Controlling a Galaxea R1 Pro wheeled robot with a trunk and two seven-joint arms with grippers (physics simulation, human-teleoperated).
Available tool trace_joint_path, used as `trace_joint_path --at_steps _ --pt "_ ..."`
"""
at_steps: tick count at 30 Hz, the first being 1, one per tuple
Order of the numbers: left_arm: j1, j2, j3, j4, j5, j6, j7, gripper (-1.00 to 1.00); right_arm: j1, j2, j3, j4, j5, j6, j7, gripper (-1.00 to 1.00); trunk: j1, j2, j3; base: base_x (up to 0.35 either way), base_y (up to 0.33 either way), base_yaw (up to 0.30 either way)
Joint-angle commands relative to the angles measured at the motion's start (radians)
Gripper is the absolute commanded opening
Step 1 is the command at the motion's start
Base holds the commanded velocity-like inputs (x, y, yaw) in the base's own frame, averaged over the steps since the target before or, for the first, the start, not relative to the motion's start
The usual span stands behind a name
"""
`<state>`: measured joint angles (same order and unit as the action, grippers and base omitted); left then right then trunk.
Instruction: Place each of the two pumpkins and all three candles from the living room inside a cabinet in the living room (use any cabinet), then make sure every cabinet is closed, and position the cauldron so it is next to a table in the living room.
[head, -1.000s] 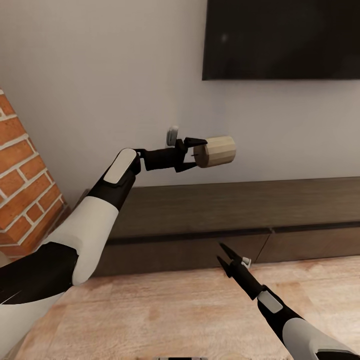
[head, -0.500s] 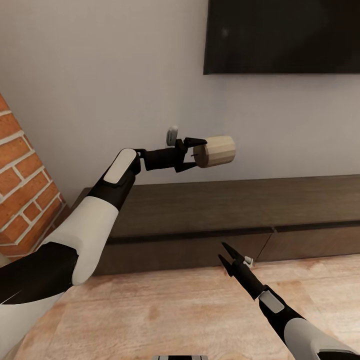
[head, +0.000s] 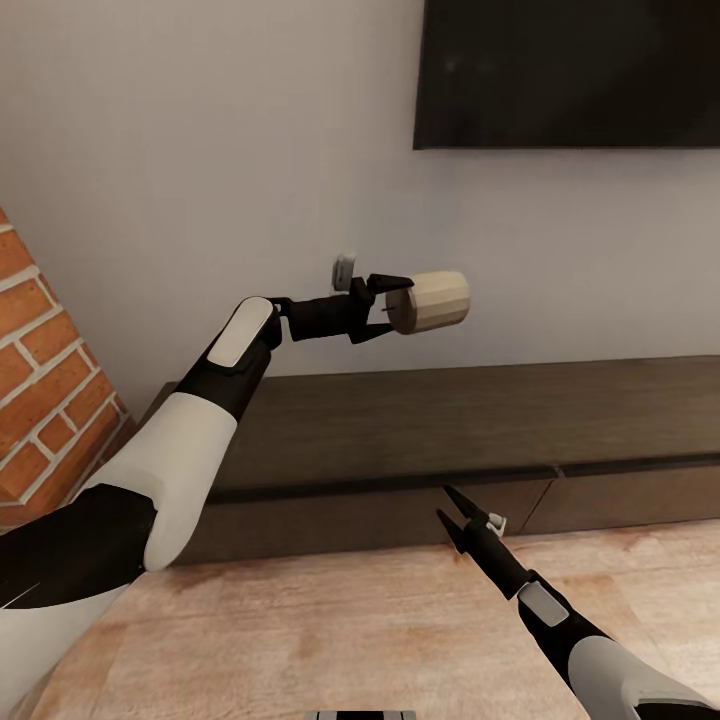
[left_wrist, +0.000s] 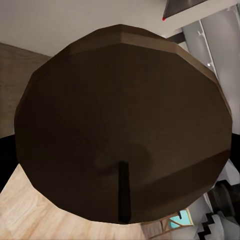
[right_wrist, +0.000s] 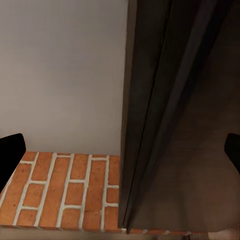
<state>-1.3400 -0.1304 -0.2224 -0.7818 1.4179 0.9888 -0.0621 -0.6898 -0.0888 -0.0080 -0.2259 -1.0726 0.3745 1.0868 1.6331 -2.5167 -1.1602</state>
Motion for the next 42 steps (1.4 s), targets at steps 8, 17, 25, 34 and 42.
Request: trace_joint_path --at_steps 8,17,25,34,42 --pt "-0.001 0.0 0.0 0.0 -0.004 0.002 -0.009 -1.0 0.0 0.0 0.0 0.0 -0.003 0.01 0.001 1.0 0.001 -0.001 -0.012 0.0 0.0 0.0" --pt "-0.001 0.0 -0.001 -0.001 -0.004 0.002 -0.01 -1.0 0.0 0.0 0.0 0.0 -0.003 0.01 0.001 1.0 0.005 -0.003 -0.047 0.0 0.0 0.0" --pt "-0.001 0.0 0.0 0.0 -0.004 0.002 -0.01 -1.0 0.0 0.0 -0.001 0.0 -0.003 0.01 0.002 1.0 0.008 -0.005 -0.074 0.0 0.0 0.0" --pt "-0.001 0.0 0.0 0.0 -0.005 0.002 -0.01 -1.0 0.0 0.0 -0.001 0.0 -0.003 0.011 0.002 1.0 0.008 -0.005 -0.074 0.029 0.0 0.0" --pt "-0.001 0.0 -0.001 0.0 -0.005 0.003 -0.01 -1.0 0.0 0.0 0.0 0.0 -0.003 0.01 0.002 1.0 0.008 -0.005 -0.074 0.239 0.0 0.0"
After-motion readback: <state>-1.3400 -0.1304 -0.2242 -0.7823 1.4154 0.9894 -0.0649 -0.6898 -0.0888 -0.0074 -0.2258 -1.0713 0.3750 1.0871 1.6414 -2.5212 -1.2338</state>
